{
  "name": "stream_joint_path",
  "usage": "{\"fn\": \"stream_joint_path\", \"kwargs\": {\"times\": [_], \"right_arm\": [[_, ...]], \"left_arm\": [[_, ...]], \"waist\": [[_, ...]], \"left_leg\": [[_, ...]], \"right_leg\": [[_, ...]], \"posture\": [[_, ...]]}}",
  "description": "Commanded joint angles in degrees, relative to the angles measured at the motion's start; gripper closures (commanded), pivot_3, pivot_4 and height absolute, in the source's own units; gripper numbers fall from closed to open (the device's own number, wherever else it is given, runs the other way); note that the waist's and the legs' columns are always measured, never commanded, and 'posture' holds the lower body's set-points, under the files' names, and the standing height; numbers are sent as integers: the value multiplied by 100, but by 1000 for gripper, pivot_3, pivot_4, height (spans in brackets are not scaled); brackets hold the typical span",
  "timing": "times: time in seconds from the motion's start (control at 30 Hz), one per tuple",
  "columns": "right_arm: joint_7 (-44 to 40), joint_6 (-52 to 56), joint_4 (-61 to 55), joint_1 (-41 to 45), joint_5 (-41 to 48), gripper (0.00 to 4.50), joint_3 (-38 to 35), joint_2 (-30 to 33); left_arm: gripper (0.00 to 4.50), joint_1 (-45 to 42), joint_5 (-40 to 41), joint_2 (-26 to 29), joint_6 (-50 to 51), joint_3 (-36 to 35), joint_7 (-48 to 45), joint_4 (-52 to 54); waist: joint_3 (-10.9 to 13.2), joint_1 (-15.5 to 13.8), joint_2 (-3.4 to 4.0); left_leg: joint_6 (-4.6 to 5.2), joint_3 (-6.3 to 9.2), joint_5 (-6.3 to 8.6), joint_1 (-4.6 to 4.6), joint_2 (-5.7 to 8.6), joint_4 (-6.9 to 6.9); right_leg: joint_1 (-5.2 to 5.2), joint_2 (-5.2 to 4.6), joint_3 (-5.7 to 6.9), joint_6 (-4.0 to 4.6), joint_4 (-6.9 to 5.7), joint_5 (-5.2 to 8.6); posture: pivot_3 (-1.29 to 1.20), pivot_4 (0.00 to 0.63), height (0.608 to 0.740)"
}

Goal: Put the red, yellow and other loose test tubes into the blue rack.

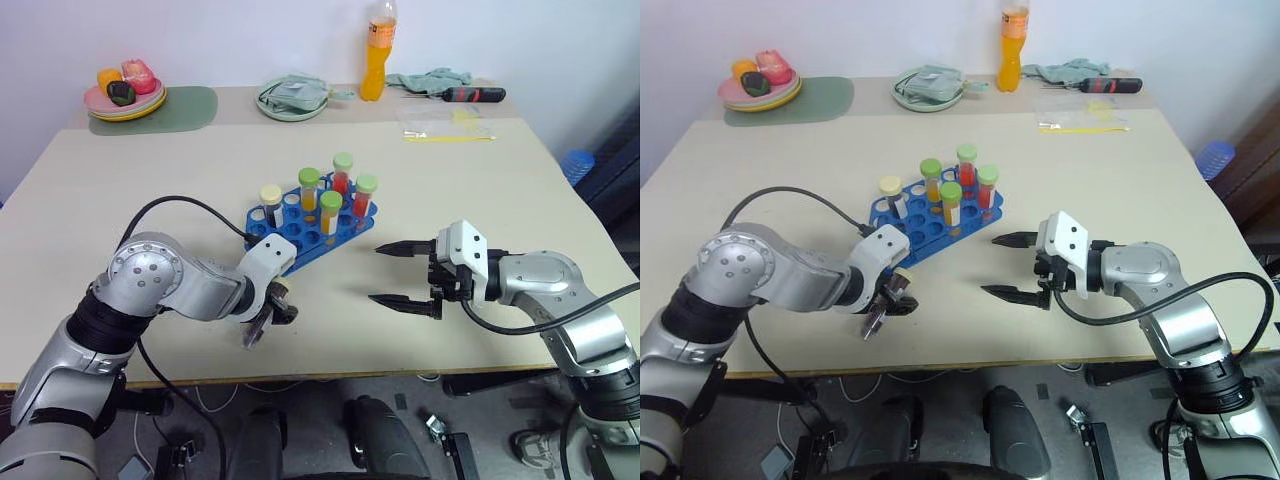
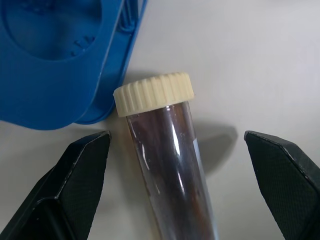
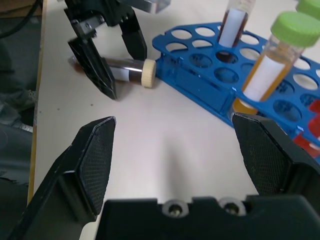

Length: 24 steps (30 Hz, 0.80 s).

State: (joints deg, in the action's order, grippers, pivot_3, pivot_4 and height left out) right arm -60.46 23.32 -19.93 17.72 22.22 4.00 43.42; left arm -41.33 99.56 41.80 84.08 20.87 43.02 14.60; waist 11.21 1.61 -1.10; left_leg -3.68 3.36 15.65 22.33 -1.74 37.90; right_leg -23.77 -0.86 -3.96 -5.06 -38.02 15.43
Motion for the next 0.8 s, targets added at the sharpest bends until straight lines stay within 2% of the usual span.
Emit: {"fn": "stream_joint_path", "kwargs": {"times": [0.03, 0.2, 0.23, 0.37, 0.5, 0.6, 0.7, 0.8], "right_arm": [[64, 3, -257, -44, 96, 370, -55, -40], [94, 31, -329, -102, 116, 370, -57, -34], [97, 39, -333, -96, 118, 370, -50, -39], [105, 75, -337, -30, 131, 370, -32, -57], [129, 98, -354, -35, 139, 370, -41, -53], [250, 198, -453, -109, 179, 370, -91, -76], [377, 299, -570, -193, 215, 370, -133, -95], [489, 383, -677, -265, 241, 370, -157, -104]], "left_arm": [[898, -51, 726, 218, -440, 462, 522, -43], [3409, -276, 1305, 612, -820, 857, 776, 97], [3696, -317, 1334, 676, -839, 912, 717, 138], [3715, -486, 1324, 980, -764, 951, 284, 337], [3715, -449, 387, 1056, -790, 609, -403, 685], [3715, -447, -1373, 1050, -1330, 371, -1648, 1608], [3715, -268, -1804, 935, -1467, 137, -2507, 1764], [3715, -108, -3091, 1010, -1937, 257, -3420, 2267]], "waist": [[0, -43, 0], [0, -92, -1], [0, -93, -1], [0, -85, -1], [0, -89, -1], [1, -90, -2], [1, -93, -1], [1, -76, -2]], "left_leg": [[0, -2, 0, 0, 0, 1], [-1, -5, 0, 2, 2, 2], [-1, -4, 0, 2, 2, 2], [-2, -5, -1, 3, 3, 2], [-2, -5, -1, 3, 3, 2], [-3, -7, -1, 6, 4, 2], [-3, -7, -1, 7, 4, 0], [-3, -8, -1, 6, 4, 0]], "right_leg": [[0, 0, -1, 0, 0, 0], [0, -2, -1, 0, 4, 0], [0, -3, -1, 0, 4, 0], [0, -1, 0, 0, 4, 0], [-1, -1, 0, 0, 4, 0], [-1, -1, 0, 1, 6, 0], [-1, 1, 1, 1, 11, 1], [-1, 0, 0, 1, 12, 1]], "posture": [[0, 150, 740], [0, 150, 740], [0, 150, 740], [0, 150, 740], [0, 150, 740], [0, 150, 740], [0, 150, 740], [0, 150, 740]]}}
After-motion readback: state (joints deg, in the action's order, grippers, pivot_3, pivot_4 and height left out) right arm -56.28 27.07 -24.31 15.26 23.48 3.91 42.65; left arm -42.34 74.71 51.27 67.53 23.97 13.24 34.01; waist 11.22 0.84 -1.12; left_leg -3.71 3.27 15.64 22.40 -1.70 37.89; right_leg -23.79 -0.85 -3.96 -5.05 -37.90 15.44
